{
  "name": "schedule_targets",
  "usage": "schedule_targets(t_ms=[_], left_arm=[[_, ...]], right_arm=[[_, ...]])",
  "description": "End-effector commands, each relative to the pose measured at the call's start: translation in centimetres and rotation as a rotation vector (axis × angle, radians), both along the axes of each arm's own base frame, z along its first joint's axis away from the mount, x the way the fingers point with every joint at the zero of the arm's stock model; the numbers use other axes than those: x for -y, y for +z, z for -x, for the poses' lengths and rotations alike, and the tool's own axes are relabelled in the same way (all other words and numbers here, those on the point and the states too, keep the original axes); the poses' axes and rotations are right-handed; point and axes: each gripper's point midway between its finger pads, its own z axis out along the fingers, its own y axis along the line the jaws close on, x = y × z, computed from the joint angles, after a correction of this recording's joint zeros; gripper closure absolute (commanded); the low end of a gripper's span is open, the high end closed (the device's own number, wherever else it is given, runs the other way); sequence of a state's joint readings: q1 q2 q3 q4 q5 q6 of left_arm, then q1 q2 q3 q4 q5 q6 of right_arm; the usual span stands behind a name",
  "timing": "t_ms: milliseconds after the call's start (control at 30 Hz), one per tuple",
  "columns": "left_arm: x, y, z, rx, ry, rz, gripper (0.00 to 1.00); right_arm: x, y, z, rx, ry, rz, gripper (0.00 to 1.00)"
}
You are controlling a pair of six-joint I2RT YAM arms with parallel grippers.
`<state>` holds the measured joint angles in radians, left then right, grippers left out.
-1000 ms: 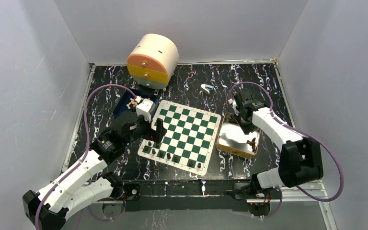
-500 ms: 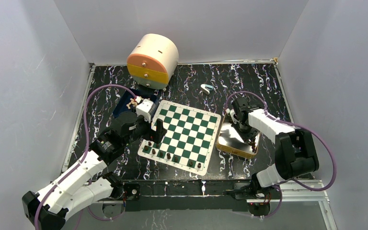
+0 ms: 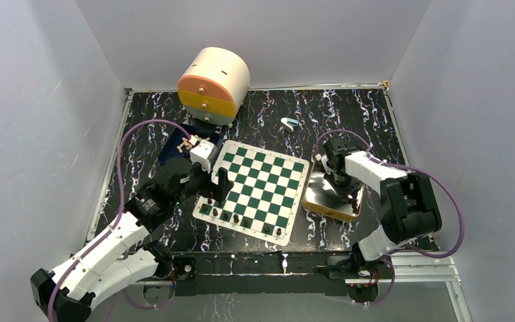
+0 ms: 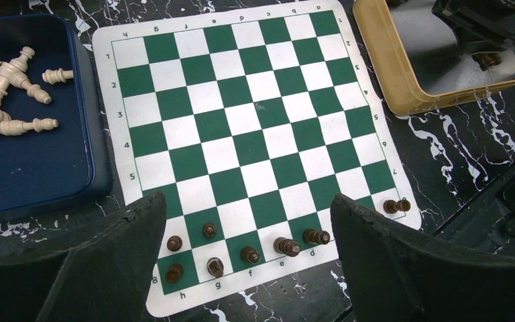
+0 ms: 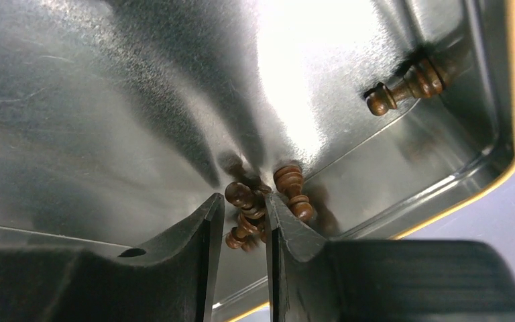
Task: Set up the chess pieces on the board
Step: Pick up the chess piece from the storage box, then place the chess piece on the chessboard.
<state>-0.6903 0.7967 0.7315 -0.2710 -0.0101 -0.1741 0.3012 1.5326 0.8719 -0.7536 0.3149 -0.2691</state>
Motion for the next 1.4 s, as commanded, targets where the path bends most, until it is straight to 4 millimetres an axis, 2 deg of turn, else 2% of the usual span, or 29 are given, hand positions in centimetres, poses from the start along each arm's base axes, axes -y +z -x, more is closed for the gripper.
schedule_targets(t_ms=[0, 133, 300, 367, 500, 633, 733, 933, 1067, 1200, 1367], left_arm=[[0.6, 0.5, 0.6, 0.014, -0.052, 0.017, 0.12], [0.9, 0.4, 0.8, 0.007, -0.073, 0.019, 0.14], [0.8, 0.4, 0.8, 0.008, -0.071, 0.021, 0.15], [0.8, 0.3, 0.9, 0.006, -0.071, 0.023, 0.16], [0.9, 0.1, 0.8, -0.004, -0.069, 0.023, 0.18], [0.9, 0.2, 0.8, -0.004, -0.066, 0.025, 0.19], [0.6, 0.2, 0.7, 0.003, -0.051, 0.022, 0.19], [-0.2, 0.6, 0.2, 0.024, -0.001, 0.011, 0.19], [-0.7, 0.9, 0.1, 0.047, 0.012, -0.005, 0.19], [-1.7, 1.6, -0.4, 0.07, 0.063, -0.025, 0.19], [-2.8, 2.7, -0.5, 0.116, 0.089, -0.045, 0.19]], right_arm=[[0.2, -0.2, -0.6, 0.005, 0.013, 0.013, 0.62], [0.3, -0.2, -0.5, 0.003, 0.016, 0.014, 0.65], [0.6, 0.4, -0.7, 0.028, 0.019, 0.03, 0.76], [0.6, 0.9, -0.8, 0.04, 0.016, 0.027, 0.78], [-0.5, 1.5, -0.9, 0.048, 0.011, -0.033, 0.81], [-1.8, 3.3, -1.7, 0.084, 0.001, -0.103, 0.83], [-3.1, 5.5, -3.0, 0.157, -0.04, -0.173, 0.83], [-6.7, 10.2, -5.2, 0.312, -0.123, -0.355, 0.83], [-10.8, 12.6, -5.8, 0.4, -0.093, -0.529, 0.83], [-15.7, 12.9, -5.4, 0.453, -0.042, -0.672, 0.83], [-22.0, 11.8, -3.6, 0.466, 0.079, -0.776, 0.82]])
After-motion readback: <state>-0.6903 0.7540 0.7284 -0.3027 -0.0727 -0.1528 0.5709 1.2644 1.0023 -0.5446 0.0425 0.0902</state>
